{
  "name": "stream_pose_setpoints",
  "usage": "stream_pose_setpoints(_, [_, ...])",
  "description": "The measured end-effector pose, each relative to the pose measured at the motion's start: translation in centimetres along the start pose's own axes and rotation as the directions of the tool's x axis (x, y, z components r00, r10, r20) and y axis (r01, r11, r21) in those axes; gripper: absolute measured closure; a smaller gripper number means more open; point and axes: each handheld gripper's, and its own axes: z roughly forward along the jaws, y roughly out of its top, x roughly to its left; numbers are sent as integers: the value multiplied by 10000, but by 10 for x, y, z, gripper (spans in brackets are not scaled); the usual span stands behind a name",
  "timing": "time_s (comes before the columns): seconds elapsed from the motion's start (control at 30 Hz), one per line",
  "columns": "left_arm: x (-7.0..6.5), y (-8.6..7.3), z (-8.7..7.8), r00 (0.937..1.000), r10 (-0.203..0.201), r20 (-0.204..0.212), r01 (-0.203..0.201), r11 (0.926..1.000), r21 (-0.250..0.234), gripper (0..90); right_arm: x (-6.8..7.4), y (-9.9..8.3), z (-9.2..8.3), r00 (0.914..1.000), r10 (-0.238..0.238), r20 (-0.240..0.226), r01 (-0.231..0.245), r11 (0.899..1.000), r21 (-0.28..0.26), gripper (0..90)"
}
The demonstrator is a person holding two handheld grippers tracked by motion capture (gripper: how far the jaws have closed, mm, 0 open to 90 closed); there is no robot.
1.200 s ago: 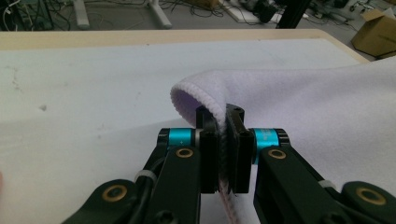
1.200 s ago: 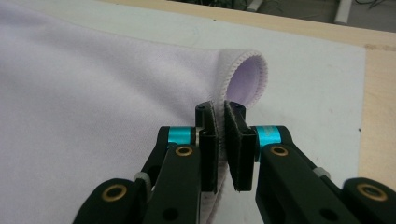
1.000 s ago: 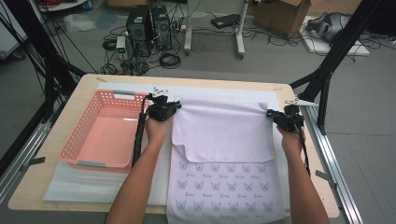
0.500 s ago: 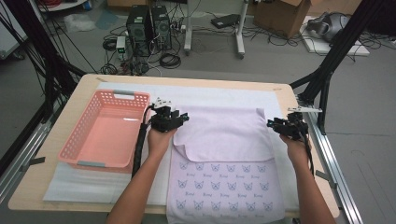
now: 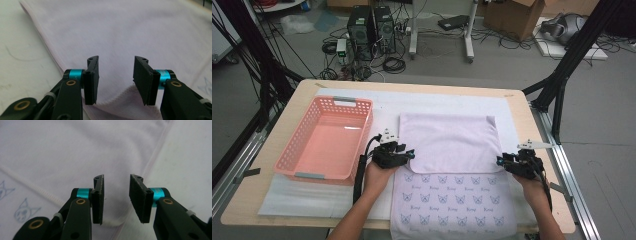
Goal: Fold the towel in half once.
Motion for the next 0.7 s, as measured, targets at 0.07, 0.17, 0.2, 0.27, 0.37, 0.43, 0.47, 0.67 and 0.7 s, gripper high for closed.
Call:
stream_pose_setpoints(0.07, [-4, -4, 0, 9999, 121, -33, -120, 9996, 237, 588, 2, -8, 0, 10000, -38, -74, 38, 9999, 102, 654])
stream_pose_setpoints(0.17, [-6, -15, -3, 9998, 198, -37, -197, 9995, 247, 640, 2, -14, -4, 9999, -55, -140, 57, 9999, 90, 672])
stream_pose_setpoints(0.2, [-6, -16, -5, 9999, 106, -54, -105, 9998, 180, 652, 1, -16, -7, 9999, -50, -128, 50, 10000, 13, 678])
stream_pose_setpoints(0.27, [-6, -18, -8, 10000, -34, -82, 35, 9999, 164, 657, 0, -17, -12, 9999, 48, -90, -49, 10000, -70, 680])
stream_pose_setpoints(0.37, [-6, -23, -15, 9997, -122, -195, 123, 9999, 64, 650, -3, -20, -21, 9997, 247, -43, -248, 9992, -325, 686])
stream_pose_setpoints(0.43, [-6, -27, -21, 9992, -280, -284, 278, 9996, -96, 624, -6, -21, -28, 9995, 318, 63, -314, 9981, -534, 686])
stream_pose_setpoints(0.47, [-6, -28, -24, 9993, -253, -270, 250, 9996, -125, 613, -7, -22, -32, 9991, 419, 116, -411, 9972, -623, 687])
stream_pose_setpoints(0.67, [-7, -29, -24, 9994, -219, -268, 218, 9998, -47, 583, -7, -23, -34, 9985, 506, 194, -487, 9951, -864, 680])
stream_pose_setpoints(0.7, [-8, -29, -24, 9994, -123, -319, 123, 9999, 8, 581, -5, -22, -32, 9988, 469, 145, -456, 9957, -807, 674])
